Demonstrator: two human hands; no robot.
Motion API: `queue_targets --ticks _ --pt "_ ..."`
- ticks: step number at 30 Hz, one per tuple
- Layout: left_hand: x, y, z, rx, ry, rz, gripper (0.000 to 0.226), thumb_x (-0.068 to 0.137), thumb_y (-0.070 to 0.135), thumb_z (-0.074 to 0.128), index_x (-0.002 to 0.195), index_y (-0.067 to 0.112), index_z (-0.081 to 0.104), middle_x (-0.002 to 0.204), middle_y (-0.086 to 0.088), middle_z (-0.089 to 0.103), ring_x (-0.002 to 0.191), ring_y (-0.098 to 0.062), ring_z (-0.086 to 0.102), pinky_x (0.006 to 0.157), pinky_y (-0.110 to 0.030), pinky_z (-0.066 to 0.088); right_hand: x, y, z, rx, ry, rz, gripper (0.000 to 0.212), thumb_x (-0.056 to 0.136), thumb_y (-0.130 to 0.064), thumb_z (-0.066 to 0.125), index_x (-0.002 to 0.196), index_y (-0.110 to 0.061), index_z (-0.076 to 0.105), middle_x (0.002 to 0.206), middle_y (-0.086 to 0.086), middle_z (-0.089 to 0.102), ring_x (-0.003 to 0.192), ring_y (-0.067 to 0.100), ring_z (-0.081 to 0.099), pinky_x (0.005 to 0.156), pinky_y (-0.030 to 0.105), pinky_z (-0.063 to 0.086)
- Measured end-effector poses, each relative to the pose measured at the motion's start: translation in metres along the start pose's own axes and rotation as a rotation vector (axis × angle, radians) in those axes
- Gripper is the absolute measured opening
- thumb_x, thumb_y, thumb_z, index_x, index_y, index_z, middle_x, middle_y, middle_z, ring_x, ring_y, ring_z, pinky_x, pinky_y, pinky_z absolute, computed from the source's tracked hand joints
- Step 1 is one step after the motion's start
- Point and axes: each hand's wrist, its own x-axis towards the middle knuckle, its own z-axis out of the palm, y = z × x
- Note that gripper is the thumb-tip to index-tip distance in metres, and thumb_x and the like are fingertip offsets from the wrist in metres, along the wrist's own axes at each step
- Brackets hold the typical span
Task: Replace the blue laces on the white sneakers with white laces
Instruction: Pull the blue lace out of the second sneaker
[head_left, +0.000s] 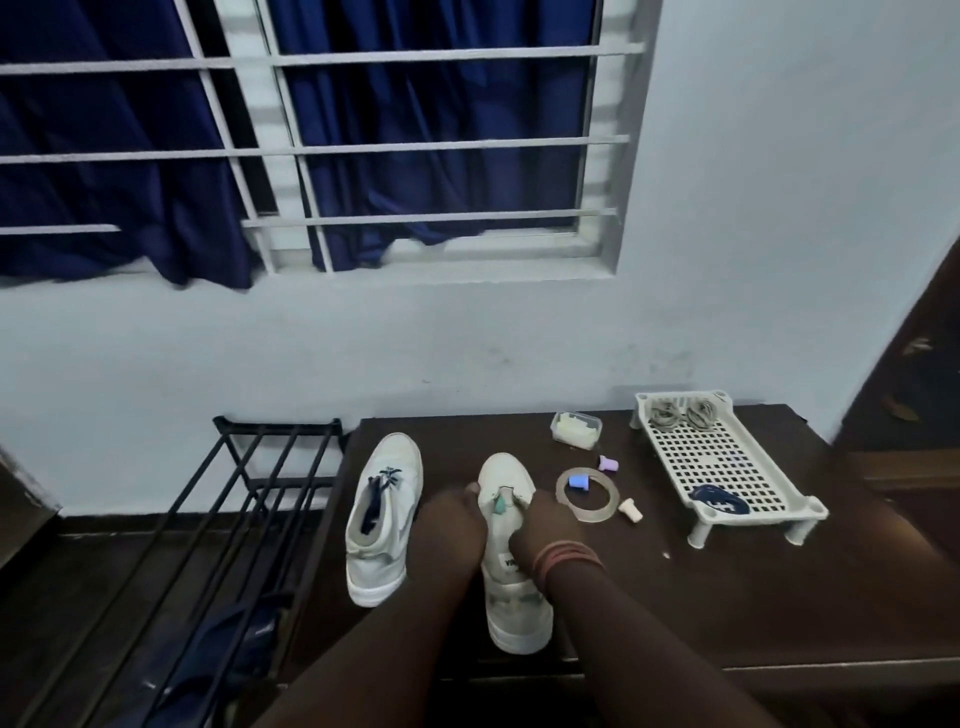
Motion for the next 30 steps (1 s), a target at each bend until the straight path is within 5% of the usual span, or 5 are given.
queue_targets --ticks 3,7,13,23,30 --pt "0.008 -0.01 -0.022 0.153 0.179 -0.018 0.018 0.092 0.026 0.051 0.101 0.016 0.064 0.1 -0.007 0.07 0.098 -0.03 0.067 0.081 -0.04 0.051 0.005 -0.005 -0.003 -0.028 0.032 -0.008 0.029 0.086 -0.019 0.054 0.113 -0.009 0.056 0.113 0.011 0.066 0.106 0.029 0.064 0.082 0.031 0.049" --pt "0.013 -0.043 -0.037 0.349 0.182 -0.19 0.044 0.075 0.035 0.072 0.111 0.011 0.06 0.105 -0.009 0.07 0.1 -0.029 0.065 0.085 -0.04 0.046 0.009 -0.014 -0.002 0.039 0.073 -0.019 0.024 0.085 -0.018 0.051 0.107 -0.01 0.056 0.109 0.012 0.066 0.104 0.032 0.064 0.082 0.033 0.049" --pt "0.006 -0.072 -0.03 0.577 0.21 0.036 0.053 0.086 0.02 0.051 0.138 0.012 0.04 0.102 0.0 0.072 0.1 -0.02 0.066 0.095 -0.038 0.036 0.006 -0.027 0.01 0.123 0.077 -0.043 0.022 0.081 -0.021 0.048 0.1 -0.017 0.057 0.102 0.009 0.067 0.096 0.032 0.065 0.082 0.036 0.052" --pt "0.047 -0.075 -0.108 0.207 0.445 -0.087 0.05 0.075 0.003 0.055 0.122 0.018 0.047 0.079 -0.004 0.07 0.077 -0.033 0.068 0.076 -0.038 0.033 -0.003 -0.074 0.042 0.169 0.038 -0.11 0.024 0.082 -0.022 0.047 0.103 -0.017 0.058 0.109 0.011 0.067 0.105 0.035 0.063 0.088 0.033 0.049" --pt "0.066 -0.034 -0.158 0.204 0.554 0.065 0.048 0.075 0.001 0.053 0.116 0.024 0.045 0.077 -0.005 0.07 0.07 -0.03 0.065 0.086 -0.041 0.036 -0.005 -0.113 0.071 0.249 0.034 -0.181 0.026 0.091 -0.02 0.049 0.114 -0.01 0.059 0.109 0.015 0.068 0.108 0.032 0.062 0.088 0.029 0.045"
